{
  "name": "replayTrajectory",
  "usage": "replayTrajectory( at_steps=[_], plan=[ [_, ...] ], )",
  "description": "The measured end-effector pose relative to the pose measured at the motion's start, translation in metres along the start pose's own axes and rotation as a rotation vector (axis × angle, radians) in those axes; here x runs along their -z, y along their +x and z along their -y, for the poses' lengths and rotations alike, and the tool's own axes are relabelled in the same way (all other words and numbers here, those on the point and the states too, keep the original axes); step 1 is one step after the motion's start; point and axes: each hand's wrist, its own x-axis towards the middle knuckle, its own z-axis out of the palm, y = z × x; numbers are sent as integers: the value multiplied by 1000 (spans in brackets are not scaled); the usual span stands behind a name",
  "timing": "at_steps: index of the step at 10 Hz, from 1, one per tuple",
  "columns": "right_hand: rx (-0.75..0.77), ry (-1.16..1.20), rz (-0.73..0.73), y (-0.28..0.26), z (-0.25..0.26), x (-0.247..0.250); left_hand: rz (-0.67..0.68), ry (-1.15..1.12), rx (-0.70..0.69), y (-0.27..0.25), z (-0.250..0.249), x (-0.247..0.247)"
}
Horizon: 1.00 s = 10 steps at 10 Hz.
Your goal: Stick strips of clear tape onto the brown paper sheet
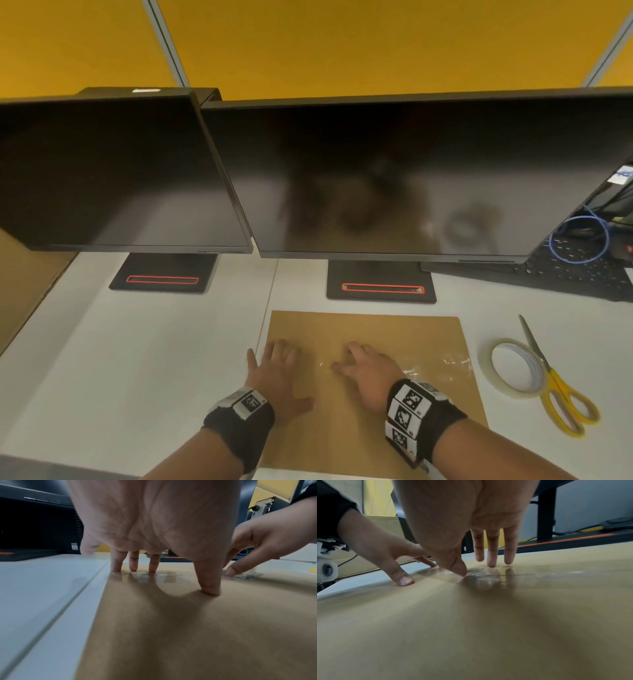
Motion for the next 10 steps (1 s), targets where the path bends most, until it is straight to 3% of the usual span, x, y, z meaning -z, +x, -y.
replayTrajectory(
  at_steps=[1, 3, 5, 8, 9, 10],
  plan=[
    [-19, 41, -72, -19, -22, -1, -12, -20, -7, -1, 2, -5],
    [-10, 122, -118, -36, -45, -13, 88, 13, -83, -3, 2, -13],
    [3, 171, -153, -28, -52, -14, 112, 47, -41, 1, -5, 6],
    [7, 177, -94, -26, -61, 11, 65, 29, 16, 15, -24, 42],
    [-35, 142, -97, -32, -67, 22, 23, 14, -3, 16, -26, 52],
    [-77, 169, -162, -38, -78, 28, -93, -142, -14, 18, -25, 62]
  ],
)
